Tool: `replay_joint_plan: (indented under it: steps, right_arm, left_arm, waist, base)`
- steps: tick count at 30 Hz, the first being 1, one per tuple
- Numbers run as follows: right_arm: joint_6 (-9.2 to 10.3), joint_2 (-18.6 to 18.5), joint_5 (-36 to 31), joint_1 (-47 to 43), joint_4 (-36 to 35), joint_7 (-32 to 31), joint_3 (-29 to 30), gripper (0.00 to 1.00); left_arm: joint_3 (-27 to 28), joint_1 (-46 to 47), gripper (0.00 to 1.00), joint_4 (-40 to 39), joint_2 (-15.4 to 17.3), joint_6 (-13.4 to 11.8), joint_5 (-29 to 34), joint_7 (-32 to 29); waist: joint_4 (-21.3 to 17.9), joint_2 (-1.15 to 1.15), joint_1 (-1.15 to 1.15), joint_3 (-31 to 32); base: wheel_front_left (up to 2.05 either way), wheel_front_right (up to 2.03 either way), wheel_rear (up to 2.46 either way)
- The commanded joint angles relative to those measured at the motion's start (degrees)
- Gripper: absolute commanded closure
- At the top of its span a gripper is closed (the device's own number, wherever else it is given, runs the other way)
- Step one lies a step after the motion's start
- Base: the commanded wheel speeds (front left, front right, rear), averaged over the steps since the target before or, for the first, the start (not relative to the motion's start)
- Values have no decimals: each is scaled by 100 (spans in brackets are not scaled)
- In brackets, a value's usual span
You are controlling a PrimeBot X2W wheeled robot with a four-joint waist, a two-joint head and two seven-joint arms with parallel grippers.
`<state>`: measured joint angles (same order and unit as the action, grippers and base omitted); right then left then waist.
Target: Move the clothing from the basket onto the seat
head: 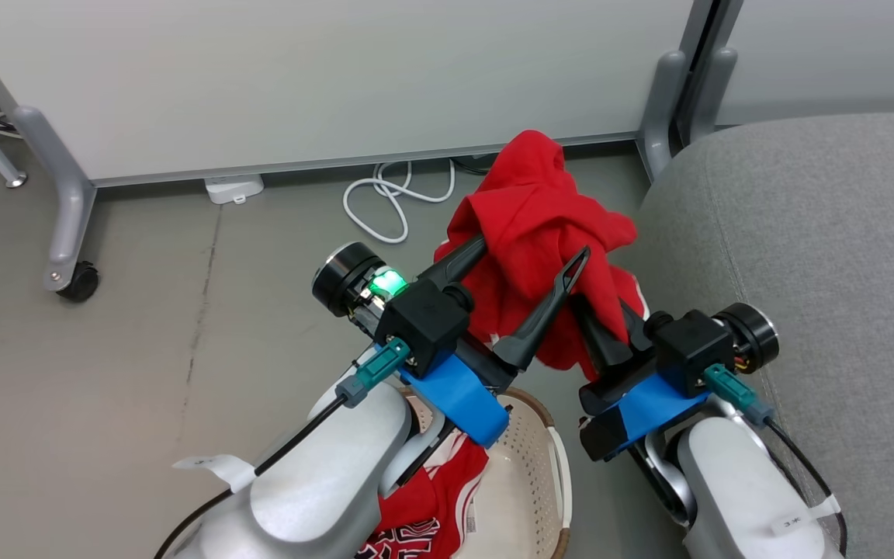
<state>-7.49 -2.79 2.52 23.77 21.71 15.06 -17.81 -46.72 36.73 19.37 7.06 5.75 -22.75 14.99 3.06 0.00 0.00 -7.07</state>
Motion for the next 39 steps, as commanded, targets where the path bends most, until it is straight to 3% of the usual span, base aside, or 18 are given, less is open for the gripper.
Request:
replay_joint_plan:
  steps: [1,39]
  right_arm:
    - [-1,-19,-57,-31,-42,18,97,100]
    - [-1,-14,-92,-548,-1169,19,1946,100]
  left_arm:
    - [4,-35,0,21,43,-20,11,28]
    - [-442,-181,0,-241,756,-70,117,-271]
  waist:
    - [-38,0,0,-26]
    - [-2233,0,0,-878]
  base:
    - [0,0,0]
    - [0,0,0]
